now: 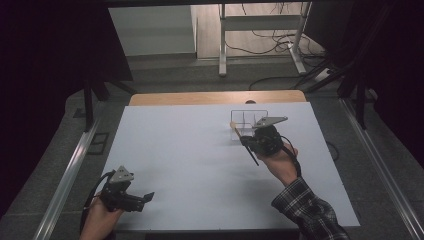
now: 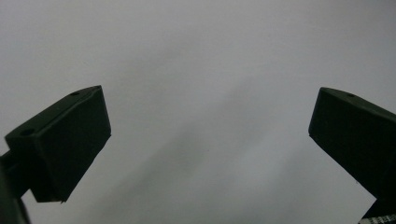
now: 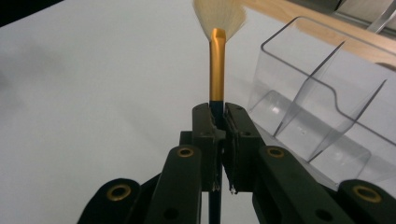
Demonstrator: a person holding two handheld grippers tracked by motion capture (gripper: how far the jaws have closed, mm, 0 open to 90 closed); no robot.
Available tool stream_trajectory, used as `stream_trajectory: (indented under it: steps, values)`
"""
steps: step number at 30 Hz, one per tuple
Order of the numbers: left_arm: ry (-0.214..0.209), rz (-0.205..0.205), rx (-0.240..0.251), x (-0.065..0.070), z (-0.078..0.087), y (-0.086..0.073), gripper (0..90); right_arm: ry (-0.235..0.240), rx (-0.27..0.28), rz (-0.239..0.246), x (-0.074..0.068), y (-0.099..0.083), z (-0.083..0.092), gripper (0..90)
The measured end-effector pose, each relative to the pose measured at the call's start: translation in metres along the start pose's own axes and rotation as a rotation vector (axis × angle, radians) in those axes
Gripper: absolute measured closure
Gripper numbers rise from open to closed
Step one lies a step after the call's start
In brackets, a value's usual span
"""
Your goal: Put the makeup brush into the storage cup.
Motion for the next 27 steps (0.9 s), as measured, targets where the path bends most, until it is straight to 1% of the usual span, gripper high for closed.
stream_trajectory:
  steps: [5,11,16,20,27]
  values:
    - [-0.001,-0.002,-0.001,0.0,0.0,0.0,0.0,-0.015,0.042,-0.004,0.002,0.003,0.004,83.9]
    - [-0.002,-0.005,-0.002,0.0,0.0,0.0,0.0,-0.02,0.082,-0.019,0.004,0.006,0.007,83.9]
    - [-0.002,-0.005,-0.003,0.001,0.0,0.0,0.0,-0.033,0.121,-0.011,0.005,0.01,0.01,83.9]
    - [-0.001,-0.004,-0.001,0.0,0.0,0.0,0.0,-0.032,0.164,0.0,0.004,0.015,0.013,83.9]
    - [-0.001,-0.006,-0.004,0.0,-0.001,0.0,0.0,-0.032,0.173,0.001,0.005,0.017,0.012,83.9]
Point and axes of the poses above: each handheld gripper's, and its own axes: z roughly backward along the jaws, y roughly out of its top, x roughly to its right, the point moved 8 cm from there along -z, roughly forward along the jaws, and after that the axes turned 10 degrees about y, right-handed, at the moved point
